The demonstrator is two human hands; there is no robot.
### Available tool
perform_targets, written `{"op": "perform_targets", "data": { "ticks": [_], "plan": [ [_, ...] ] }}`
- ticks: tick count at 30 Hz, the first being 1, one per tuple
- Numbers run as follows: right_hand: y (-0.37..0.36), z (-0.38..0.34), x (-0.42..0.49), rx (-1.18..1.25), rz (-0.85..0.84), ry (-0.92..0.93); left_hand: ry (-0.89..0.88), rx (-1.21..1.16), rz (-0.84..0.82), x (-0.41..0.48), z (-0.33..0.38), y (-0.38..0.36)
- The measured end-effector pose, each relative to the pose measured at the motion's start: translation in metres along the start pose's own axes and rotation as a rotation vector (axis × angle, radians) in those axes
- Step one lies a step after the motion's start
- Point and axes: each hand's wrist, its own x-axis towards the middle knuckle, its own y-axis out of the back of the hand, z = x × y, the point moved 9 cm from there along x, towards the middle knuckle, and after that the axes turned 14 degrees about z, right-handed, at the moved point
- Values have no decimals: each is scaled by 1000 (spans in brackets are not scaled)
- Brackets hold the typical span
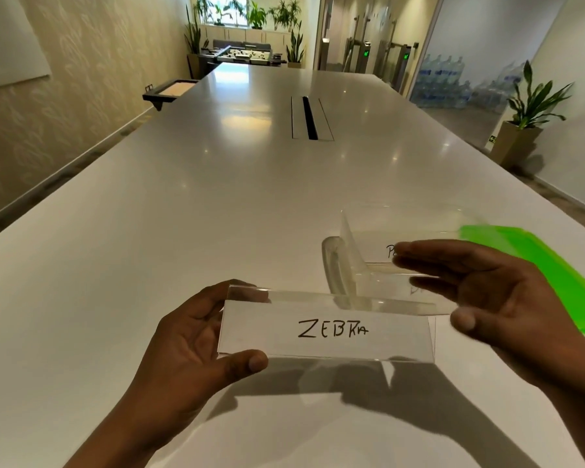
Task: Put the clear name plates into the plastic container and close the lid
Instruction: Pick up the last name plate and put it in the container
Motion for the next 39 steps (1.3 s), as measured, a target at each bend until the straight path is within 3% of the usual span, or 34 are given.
{"op": "perform_targets", "data": {
  "ticks": [4, 9, 25, 31, 36, 39],
  "plan": [
    [-31, -6, -12, -428, -235, 64, -11, 7, -68, 0, 1, -15],
    [-49, -8, -18, -758, -326, 146, -41, 24, -104, 3, 7, -29],
    [-39, -19, -14, -941, -302, 245, -117, 36, -113, 2, 11, -43],
    [-20, -34, 8, -952, -242, 289, -27, -19, -175, 14, -11, -42],
    [7, -34, 40, -950, -180, 263, 33, 417, -32, 23, -64, -22],
    [22, -26, 59, -976, -166, 239, -190, 919, -14, 23, -76, -15]
  ]
}}
